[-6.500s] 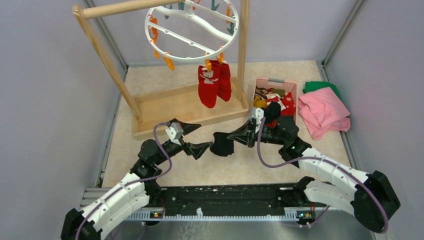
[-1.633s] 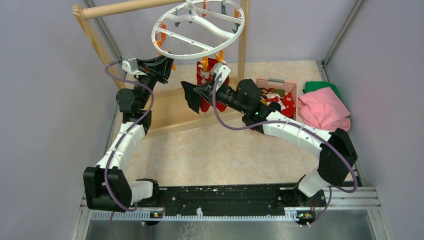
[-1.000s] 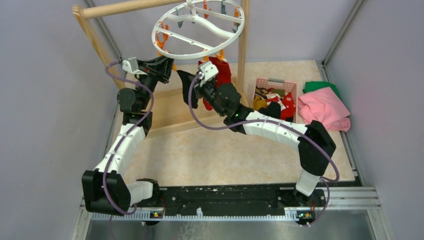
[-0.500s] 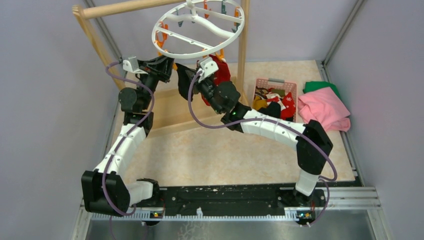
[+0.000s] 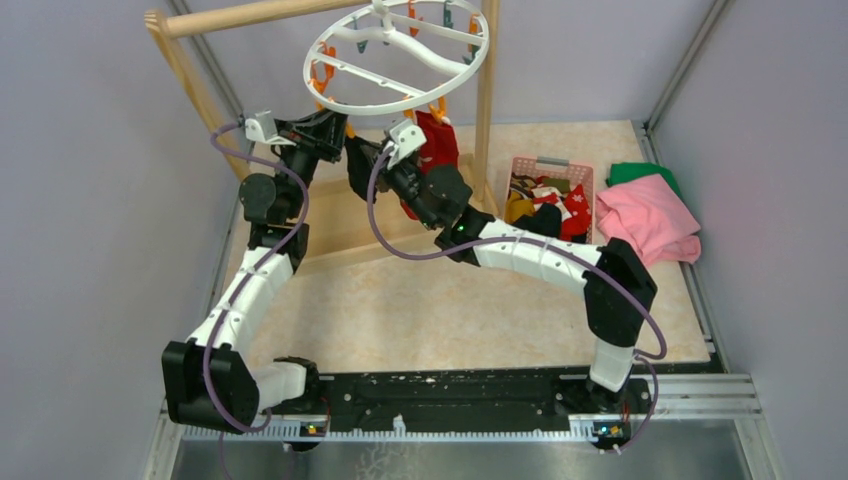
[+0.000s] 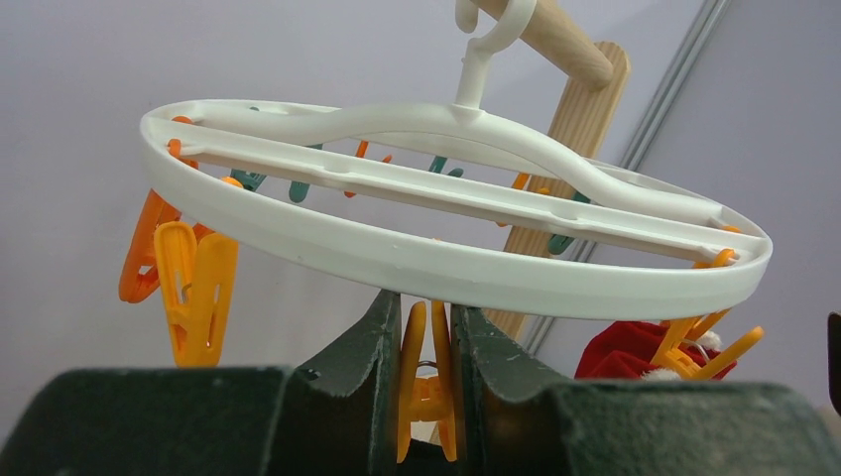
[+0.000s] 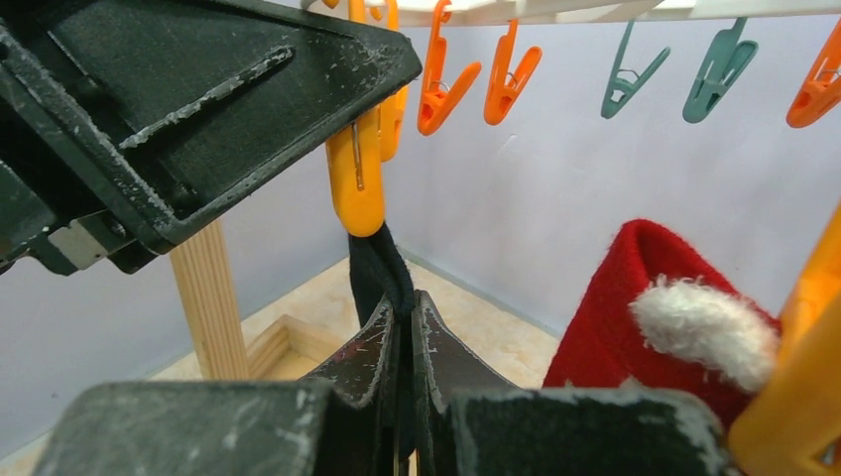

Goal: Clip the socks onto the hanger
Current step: Clamp the sock onto the hanger.

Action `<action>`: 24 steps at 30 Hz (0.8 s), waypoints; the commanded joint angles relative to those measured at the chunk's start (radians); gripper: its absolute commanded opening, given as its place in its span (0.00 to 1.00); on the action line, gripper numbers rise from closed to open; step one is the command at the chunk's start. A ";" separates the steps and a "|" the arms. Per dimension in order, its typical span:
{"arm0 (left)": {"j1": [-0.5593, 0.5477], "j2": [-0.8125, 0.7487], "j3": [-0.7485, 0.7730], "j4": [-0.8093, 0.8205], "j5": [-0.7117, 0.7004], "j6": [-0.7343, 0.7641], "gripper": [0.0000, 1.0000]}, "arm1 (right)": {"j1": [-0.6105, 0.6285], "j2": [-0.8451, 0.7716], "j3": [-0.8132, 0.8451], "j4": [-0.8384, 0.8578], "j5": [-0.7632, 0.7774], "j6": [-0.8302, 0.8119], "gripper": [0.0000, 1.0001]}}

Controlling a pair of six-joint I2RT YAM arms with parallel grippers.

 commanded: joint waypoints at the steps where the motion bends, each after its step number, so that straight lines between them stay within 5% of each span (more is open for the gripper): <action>1: -0.023 0.002 0.035 -0.068 -0.017 -0.039 0.00 | 0.019 -0.002 0.049 0.051 -0.025 -0.014 0.00; 24: -0.046 -0.012 0.046 -0.134 -0.074 -0.051 0.00 | 0.025 -0.001 0.042 0.104 0.102 -0.018 0.00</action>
